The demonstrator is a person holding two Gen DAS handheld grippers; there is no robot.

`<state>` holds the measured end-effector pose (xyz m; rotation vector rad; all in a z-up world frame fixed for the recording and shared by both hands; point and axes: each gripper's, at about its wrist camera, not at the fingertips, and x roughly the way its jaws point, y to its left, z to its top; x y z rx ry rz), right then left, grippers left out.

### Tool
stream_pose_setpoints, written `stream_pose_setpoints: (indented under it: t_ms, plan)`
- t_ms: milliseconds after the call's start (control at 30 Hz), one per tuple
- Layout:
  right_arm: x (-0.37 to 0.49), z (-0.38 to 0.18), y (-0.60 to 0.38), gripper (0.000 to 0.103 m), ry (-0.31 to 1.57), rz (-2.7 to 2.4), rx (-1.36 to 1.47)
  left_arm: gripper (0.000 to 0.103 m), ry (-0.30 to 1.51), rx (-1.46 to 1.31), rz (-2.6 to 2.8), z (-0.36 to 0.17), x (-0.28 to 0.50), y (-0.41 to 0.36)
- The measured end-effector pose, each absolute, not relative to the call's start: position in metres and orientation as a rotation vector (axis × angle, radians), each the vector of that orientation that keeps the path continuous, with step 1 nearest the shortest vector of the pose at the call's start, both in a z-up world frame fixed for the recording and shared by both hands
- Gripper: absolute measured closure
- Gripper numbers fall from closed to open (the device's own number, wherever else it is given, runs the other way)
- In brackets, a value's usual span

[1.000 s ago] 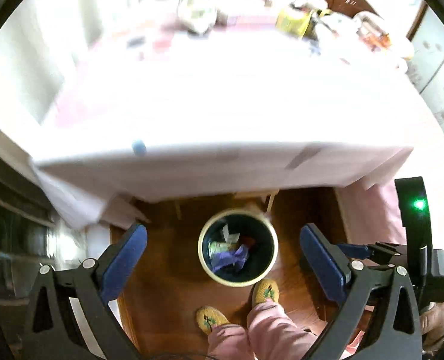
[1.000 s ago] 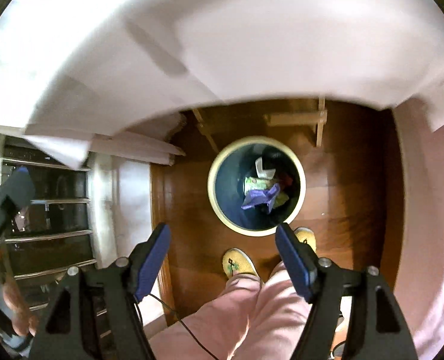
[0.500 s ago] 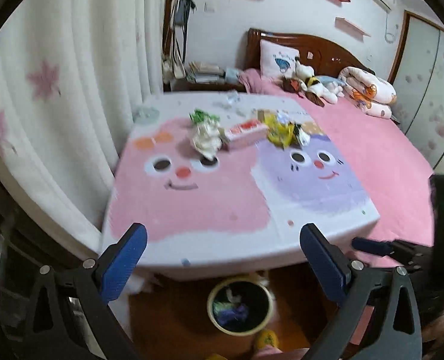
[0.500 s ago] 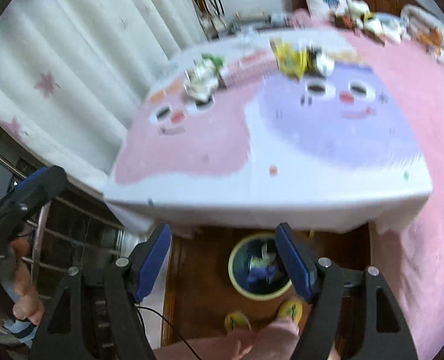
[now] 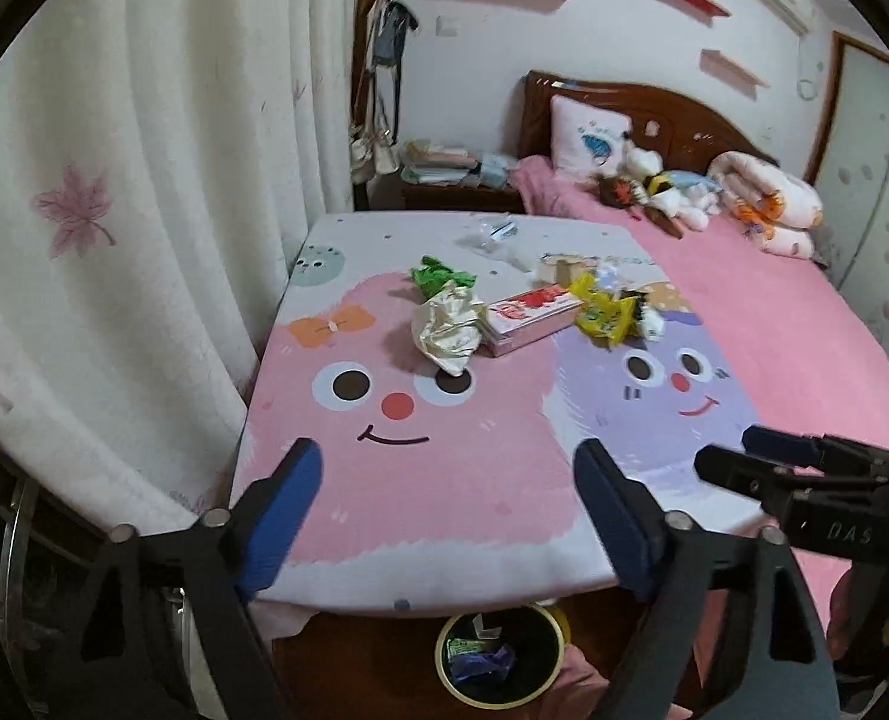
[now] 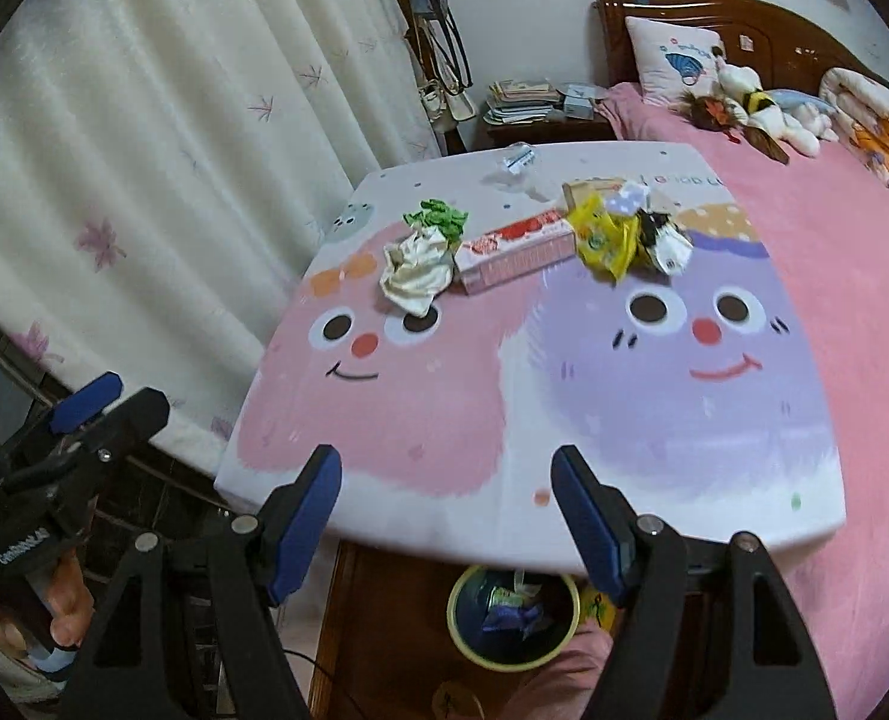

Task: Collect trash
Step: 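Raise both tools back toward the table, then grasp the white crumpled paper with the left gripper while the right grasps the green crumpled paper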

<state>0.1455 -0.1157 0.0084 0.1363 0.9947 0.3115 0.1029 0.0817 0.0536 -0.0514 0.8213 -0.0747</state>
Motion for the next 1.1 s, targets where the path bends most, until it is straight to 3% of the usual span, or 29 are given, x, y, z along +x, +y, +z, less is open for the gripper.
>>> stream_pose_setpoints:
  t_ms: [333, 667, 1067, 1100]
  plan:
    - [0.280, -0.014, -0.133, 0.030, 1.058, 0.441, 0.106, 0.020, 0.946, -0.105, 0.033, 0.017, 0.233, 0.063]
    - [0.400, -0.057, -0.139, 0.030, 1.145, 0.570, 0.063, 0.020, 1.098, -0.199, 0.173, -0.069, 0.356, 0.052]
    - [0.481, -0.097, -0.094, 0.030, 1.213, 0.699, 0.030, 0.020, 1.220, -0.332, 0.255, -0.138, 0.410, 0.069]
    - [0.486, -0.100, -0.087, 0.030, 1.218, 0.706, 0.026, 0.024, 1.219, -0.359, 0.250, -0.141, 0.410, 0.071]
